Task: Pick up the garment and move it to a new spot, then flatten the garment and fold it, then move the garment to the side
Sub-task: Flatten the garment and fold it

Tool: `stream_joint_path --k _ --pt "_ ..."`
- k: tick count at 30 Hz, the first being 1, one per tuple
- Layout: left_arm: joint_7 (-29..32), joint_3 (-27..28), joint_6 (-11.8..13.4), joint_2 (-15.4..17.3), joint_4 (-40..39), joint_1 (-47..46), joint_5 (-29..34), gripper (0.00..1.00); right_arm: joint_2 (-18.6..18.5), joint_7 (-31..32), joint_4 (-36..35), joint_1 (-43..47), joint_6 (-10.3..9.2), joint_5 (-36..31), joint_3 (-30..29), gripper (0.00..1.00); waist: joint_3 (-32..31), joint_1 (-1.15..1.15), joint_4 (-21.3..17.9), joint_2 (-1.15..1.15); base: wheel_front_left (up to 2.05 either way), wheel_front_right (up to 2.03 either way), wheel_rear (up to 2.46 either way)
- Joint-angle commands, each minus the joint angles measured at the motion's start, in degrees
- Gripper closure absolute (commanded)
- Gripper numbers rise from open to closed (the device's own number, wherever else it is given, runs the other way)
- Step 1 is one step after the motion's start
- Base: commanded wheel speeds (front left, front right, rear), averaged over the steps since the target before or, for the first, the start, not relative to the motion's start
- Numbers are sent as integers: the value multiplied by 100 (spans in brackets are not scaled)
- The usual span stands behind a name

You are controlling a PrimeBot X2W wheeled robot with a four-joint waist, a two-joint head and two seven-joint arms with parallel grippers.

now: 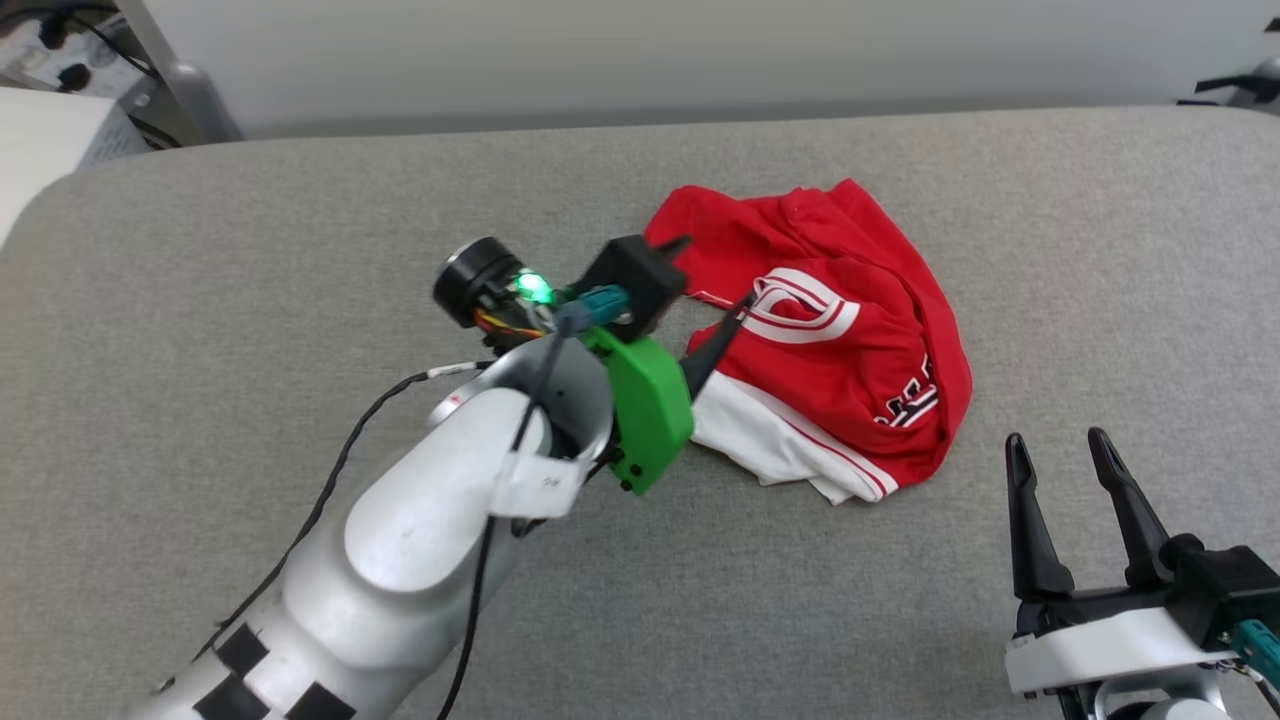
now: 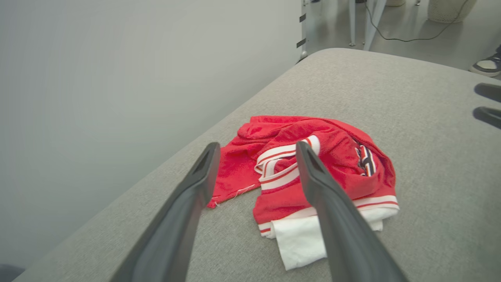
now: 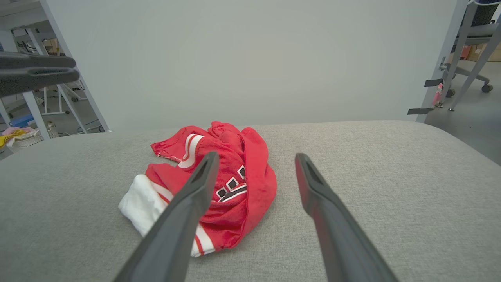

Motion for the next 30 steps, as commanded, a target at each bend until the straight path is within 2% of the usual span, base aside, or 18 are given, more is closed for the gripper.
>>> stream_joint_path --k 1,8,14,17,21,25,30 --pt "259 -236 -14 47 34 -240 -204 0 -7 -12 -29 -152 -4 12 17 0 206 0 -150 0 0 0 0" --pt "1535 -1583 -15 130 131 -1084 -989 0 -7 -12 -84 -427 -4 42 -25 0 611 0 -300 0 0 0 0" --pt "2071 -2732 -15 235 252 -1590 -1535 0 -7 -12 -119 -595 -4 15 -124 0 883 0 -395 0 0 0 0" --pt "2221 -2955 -15 271 409 -1722 -1685 0 -7 -12 -132 -681 -4 25 -117 0 1007 0 -451 0 0 0 0" --pt "2459 -3038 -15 330 635 -1779 -1589 0 -7 -12 -139 -795 -4 54 -56 0 1175 0 -559 0 0 0 0" --pt "3123 -3043 -15 354 532 -1429 -1327 0 -7 -12 -128 -855 -4 94 -17 0 1311 0 -649 0 0 0 0" --pt "3899 -3044 -15 605 169 -1011 -1068 0 -7 -12 -111 -922 -4 113 -7 0 1406 0 -721 0 0 0 0"
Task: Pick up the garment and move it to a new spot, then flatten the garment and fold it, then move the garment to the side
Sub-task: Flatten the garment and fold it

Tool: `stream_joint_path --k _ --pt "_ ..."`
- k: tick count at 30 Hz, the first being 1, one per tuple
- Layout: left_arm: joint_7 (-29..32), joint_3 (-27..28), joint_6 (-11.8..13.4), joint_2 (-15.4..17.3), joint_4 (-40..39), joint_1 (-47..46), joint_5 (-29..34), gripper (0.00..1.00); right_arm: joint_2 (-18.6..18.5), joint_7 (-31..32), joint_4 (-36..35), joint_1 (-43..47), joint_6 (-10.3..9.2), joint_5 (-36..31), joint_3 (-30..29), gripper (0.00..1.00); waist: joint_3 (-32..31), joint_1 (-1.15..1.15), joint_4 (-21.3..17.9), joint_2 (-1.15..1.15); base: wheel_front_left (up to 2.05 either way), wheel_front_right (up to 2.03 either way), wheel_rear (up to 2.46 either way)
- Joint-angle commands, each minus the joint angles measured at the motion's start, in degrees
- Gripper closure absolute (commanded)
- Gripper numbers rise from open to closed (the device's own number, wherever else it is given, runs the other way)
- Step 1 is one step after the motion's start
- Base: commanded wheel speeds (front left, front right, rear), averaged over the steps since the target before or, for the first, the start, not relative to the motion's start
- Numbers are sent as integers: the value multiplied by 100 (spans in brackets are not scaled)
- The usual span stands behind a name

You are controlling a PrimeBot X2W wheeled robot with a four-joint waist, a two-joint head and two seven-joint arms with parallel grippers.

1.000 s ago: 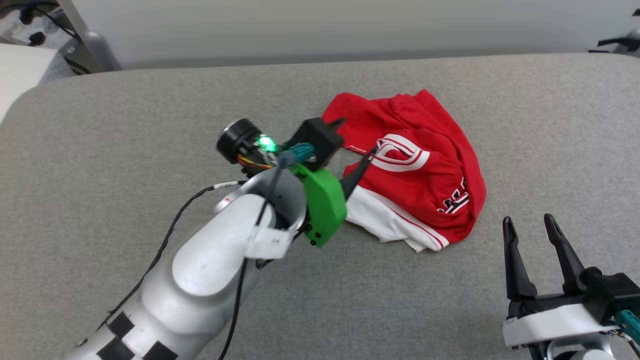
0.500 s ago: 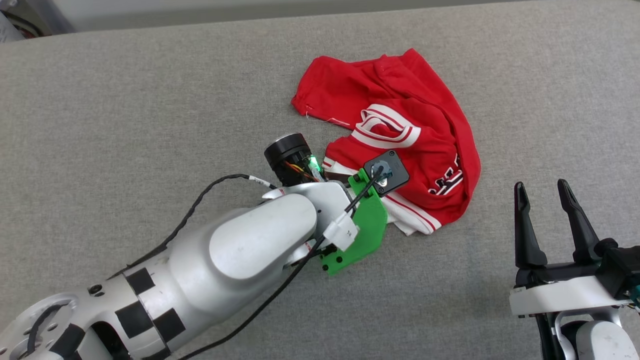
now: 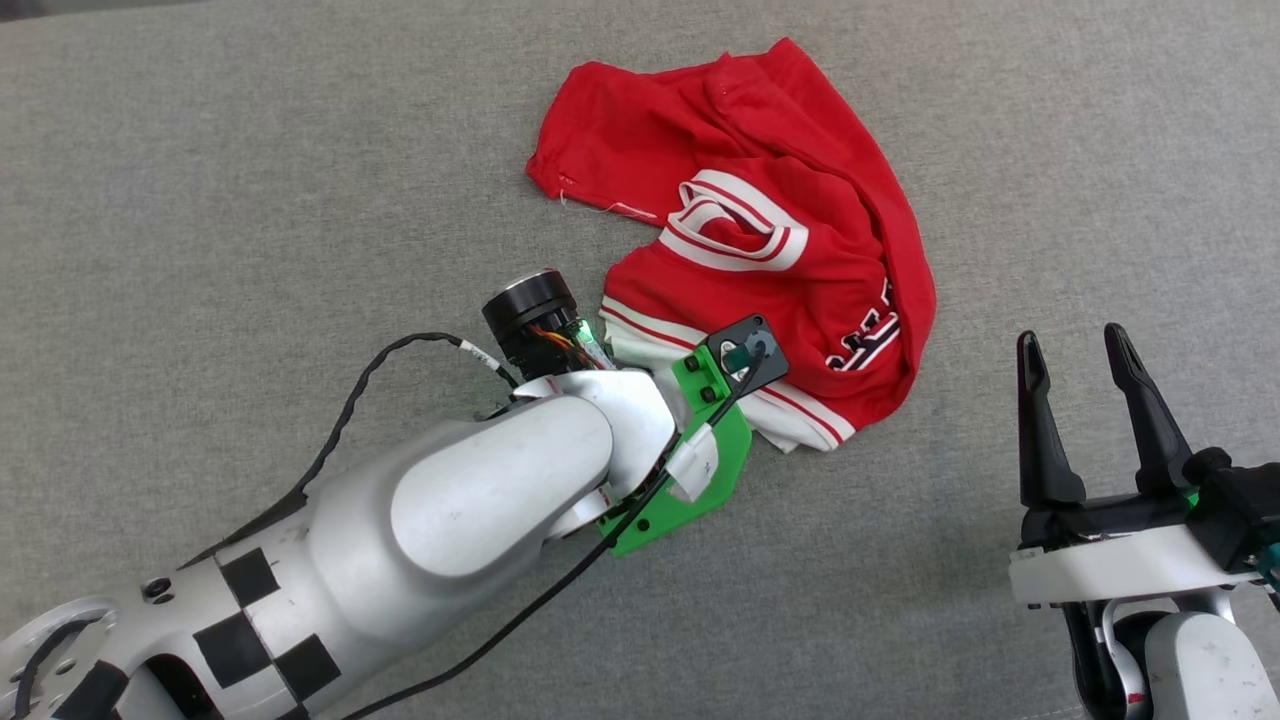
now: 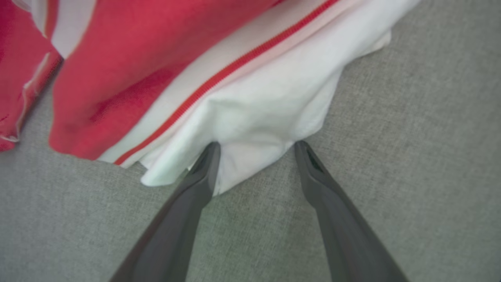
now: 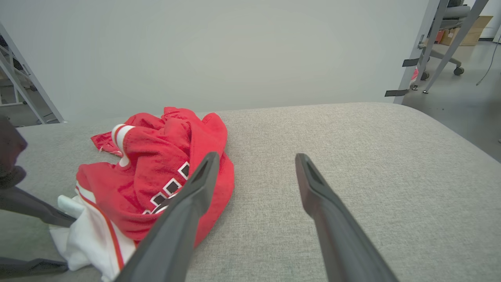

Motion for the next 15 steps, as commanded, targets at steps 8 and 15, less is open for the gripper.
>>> stream_joint_path --k 8,15 --pt "120 -197 -36 252 207 536 -294 100 -7 -12 8 -166 -4 39 -28 0 56 0 -26 0 0 0 0" --pt "-1240 -198 -36 117 393 330 -293 100 -7 -12 59 -7 -4 -21 -72 0 -327 0 160 0 0 0 0"
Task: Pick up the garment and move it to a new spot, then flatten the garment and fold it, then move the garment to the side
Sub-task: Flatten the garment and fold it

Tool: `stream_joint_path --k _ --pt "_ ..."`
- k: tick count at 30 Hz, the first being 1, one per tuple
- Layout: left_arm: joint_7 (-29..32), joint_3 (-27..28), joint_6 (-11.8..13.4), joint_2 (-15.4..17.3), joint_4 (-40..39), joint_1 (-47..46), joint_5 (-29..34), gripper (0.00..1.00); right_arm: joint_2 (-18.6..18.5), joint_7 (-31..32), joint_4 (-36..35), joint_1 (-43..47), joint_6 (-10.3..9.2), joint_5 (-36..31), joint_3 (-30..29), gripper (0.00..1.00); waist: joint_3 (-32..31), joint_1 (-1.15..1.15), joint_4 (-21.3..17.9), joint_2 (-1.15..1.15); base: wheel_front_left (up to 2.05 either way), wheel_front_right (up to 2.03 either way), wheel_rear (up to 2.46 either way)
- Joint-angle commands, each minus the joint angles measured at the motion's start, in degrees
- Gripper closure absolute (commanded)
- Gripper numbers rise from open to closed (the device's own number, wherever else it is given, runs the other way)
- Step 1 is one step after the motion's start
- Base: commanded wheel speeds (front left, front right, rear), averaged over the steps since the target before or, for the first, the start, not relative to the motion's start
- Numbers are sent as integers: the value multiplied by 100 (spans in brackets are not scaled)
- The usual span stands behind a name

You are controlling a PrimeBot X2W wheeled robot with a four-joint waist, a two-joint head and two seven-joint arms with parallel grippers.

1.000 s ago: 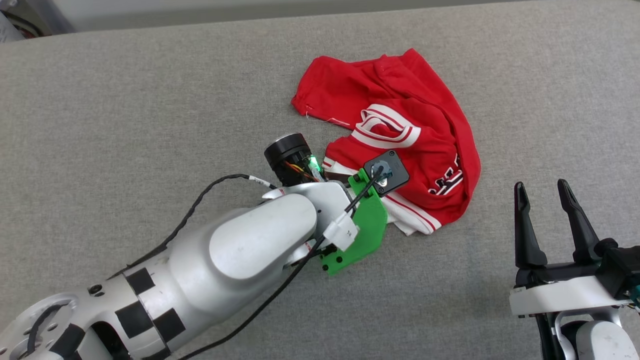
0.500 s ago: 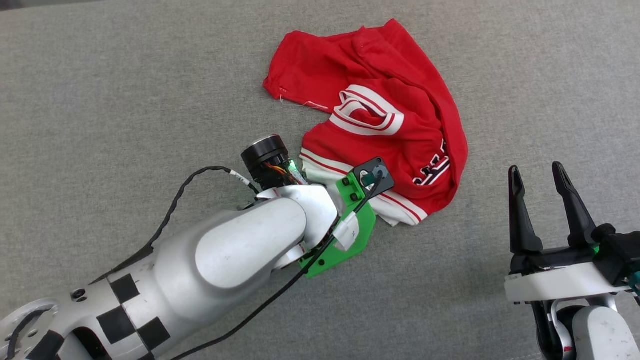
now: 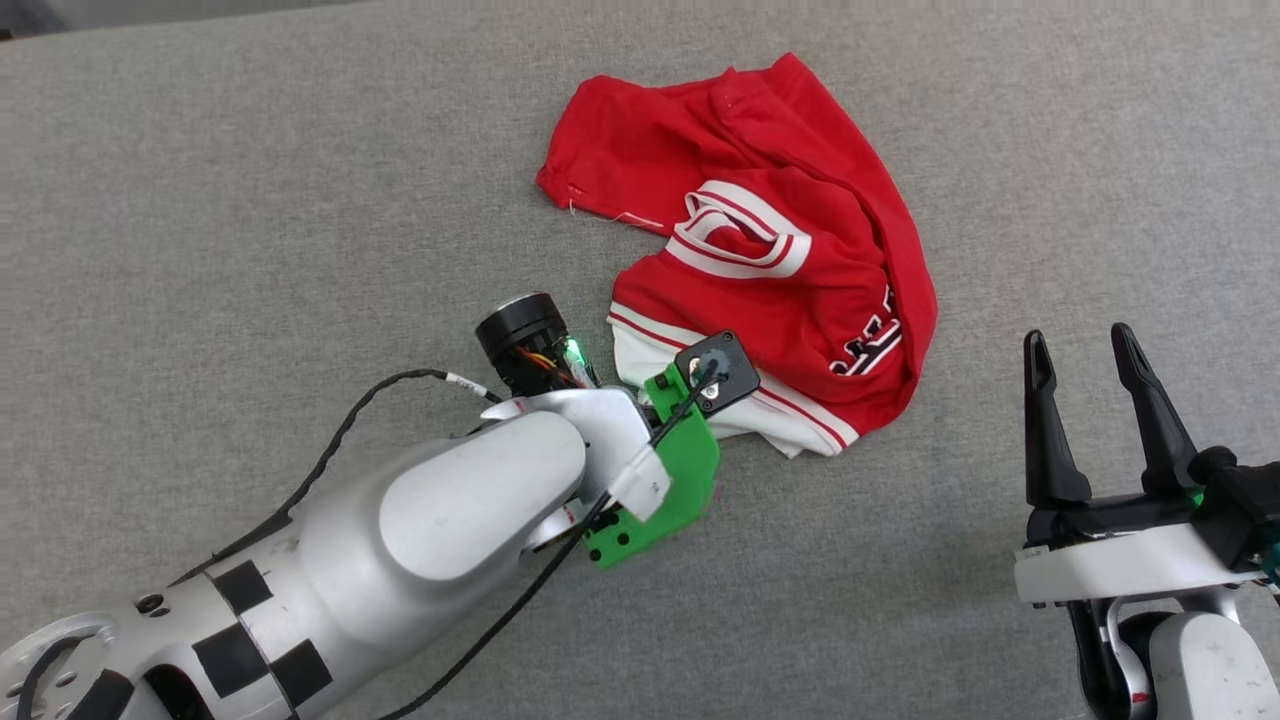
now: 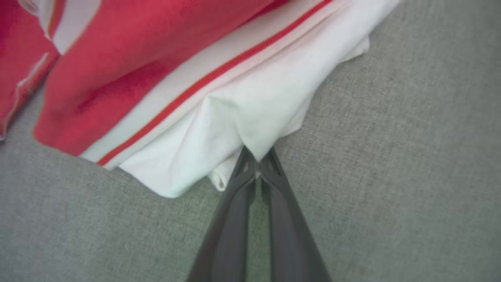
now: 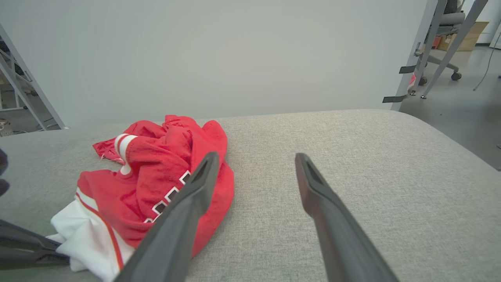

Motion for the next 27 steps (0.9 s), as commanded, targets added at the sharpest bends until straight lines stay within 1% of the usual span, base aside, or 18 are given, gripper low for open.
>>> stream_joint_path --k 1,5,7,9,10,13,18,20,24,27 --pt "-306 -98 -17 38 149 178 -100 100 -8 -12 13 69 -4 -15 -19 0 -251 -1 139 0 0 0 0" --pt "-1228 -46 -17 198 205 109 -263 100 -8 -12 7 229 -4 -32 -45 0 -548 -1 295 0 0 0 0" --pt "-1529 68 10 371 197 158 -289 100 -8 -12 4 299 -4 -41 -60 0 -669 -1 379 0 0 0 0" --pt "-1733 191 136 612 107 270 -322 100 -8 -12 -3 361 -4 -48 -60 0 -761 -1 455 0 0 0 0" --pt "-1796 243 201 731 49 336 -349 100 -8 -12 -9 390 -4 -49 -73 0 -799 -1 497 0 0 0 0" --pt "-1943 453 486 1229 -175 598 -484 100 -8 -12 -26 466 -4 -55 -105 0 -867 -1 637 0 0 0 0" --pt "-2081 789 888 1989 -472 1109 -869 100 -8 -12 -37 516 -4 -85 -97 0 -901 -1 800 0 0 0 0" --pt "-2127 902 1033 2220 -550 1324 -1040 100 -8 -12 -38 525 -4 -91 -105 0 -909 -1 843 0 0 0 0" --pt "-2204 1061 1236 2632 -508 1734 -1352 100 -8 -12 -32 530 -4 -116 -84 0 -919 -1 874 0 0 0 0" --pt "-2169 1128 1410 2787 -515 2035 -1601 100 -8 -12 -25 538 -4 -136 -86 0 -924 -1 876 0 0 0 0"
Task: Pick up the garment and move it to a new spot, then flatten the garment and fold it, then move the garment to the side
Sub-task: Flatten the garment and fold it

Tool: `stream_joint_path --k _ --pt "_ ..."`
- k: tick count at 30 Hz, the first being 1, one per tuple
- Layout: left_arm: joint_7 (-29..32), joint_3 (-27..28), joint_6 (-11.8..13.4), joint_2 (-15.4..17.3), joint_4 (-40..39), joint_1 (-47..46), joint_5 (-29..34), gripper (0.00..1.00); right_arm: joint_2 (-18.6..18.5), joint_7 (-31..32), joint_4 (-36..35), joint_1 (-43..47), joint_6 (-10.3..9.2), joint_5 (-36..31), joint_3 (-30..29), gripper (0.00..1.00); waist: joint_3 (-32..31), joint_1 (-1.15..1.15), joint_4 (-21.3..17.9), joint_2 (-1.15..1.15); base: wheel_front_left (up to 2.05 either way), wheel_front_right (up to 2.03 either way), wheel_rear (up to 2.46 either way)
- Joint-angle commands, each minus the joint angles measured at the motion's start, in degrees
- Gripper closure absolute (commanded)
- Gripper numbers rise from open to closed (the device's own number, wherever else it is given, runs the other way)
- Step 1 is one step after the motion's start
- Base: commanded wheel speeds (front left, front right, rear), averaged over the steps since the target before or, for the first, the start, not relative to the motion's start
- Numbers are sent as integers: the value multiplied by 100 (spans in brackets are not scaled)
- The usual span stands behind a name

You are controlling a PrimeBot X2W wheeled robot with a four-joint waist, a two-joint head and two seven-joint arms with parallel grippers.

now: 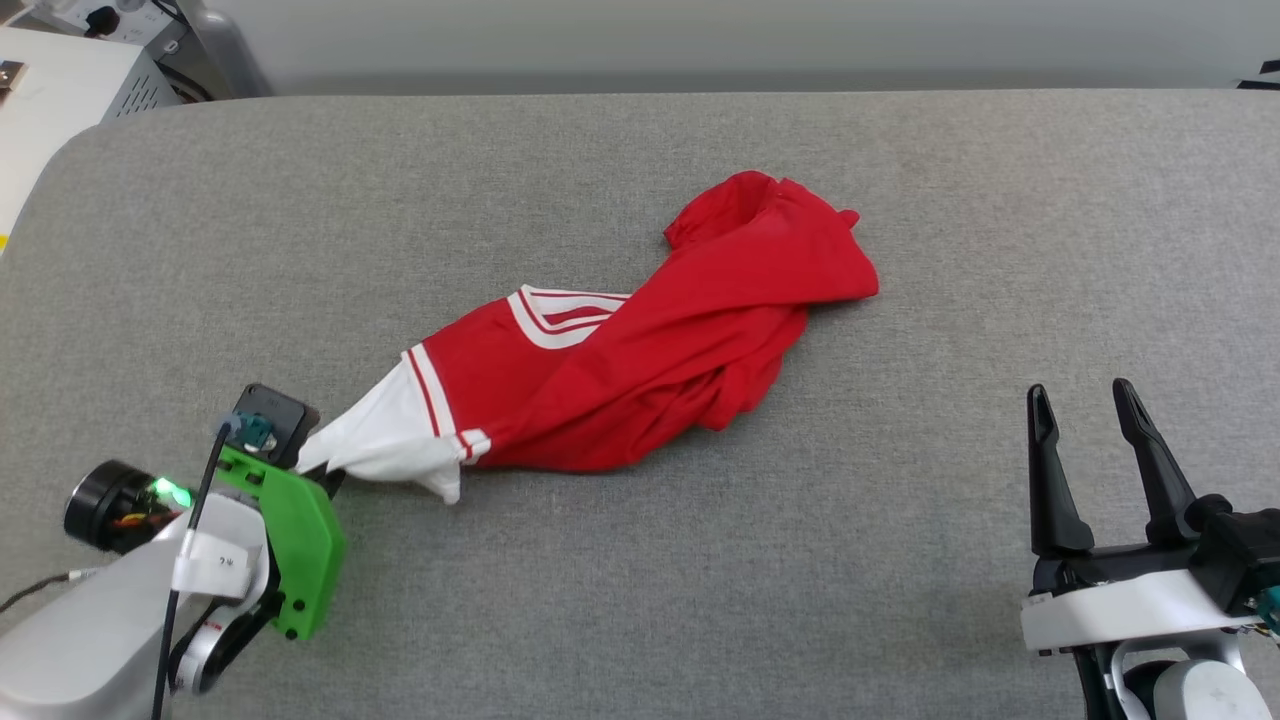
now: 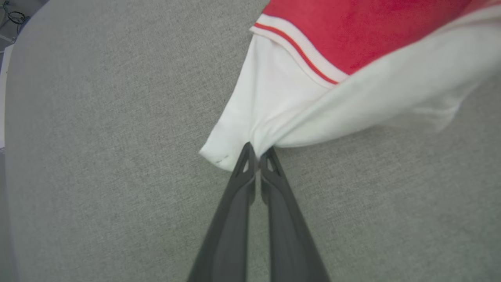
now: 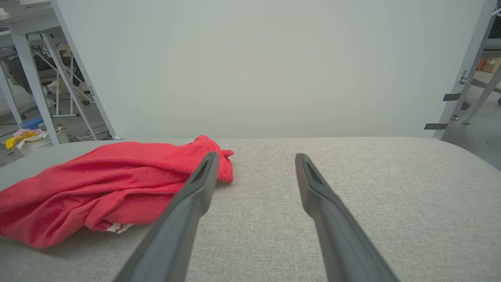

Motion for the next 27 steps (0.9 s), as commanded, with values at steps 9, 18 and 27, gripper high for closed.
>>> stream_joint_path --k 9,18,27 --pt "-22 -4 110 -179 241 706 -568 100 -8 -12 67 104 -4 -92 -22 0 -40 0 -14 0 0 0 0" --pt "-1363 194 392 -532 181 760 -139 0 -8 -12 139 279 -4 -112 -89 0 -484 0 94 0 0 0 0" --pt "-2321 549 1202 -681 -645 1089 156 0 -8 -12 127 464 -4 -99 -96 0 -788 0 202 0 0 0 0"
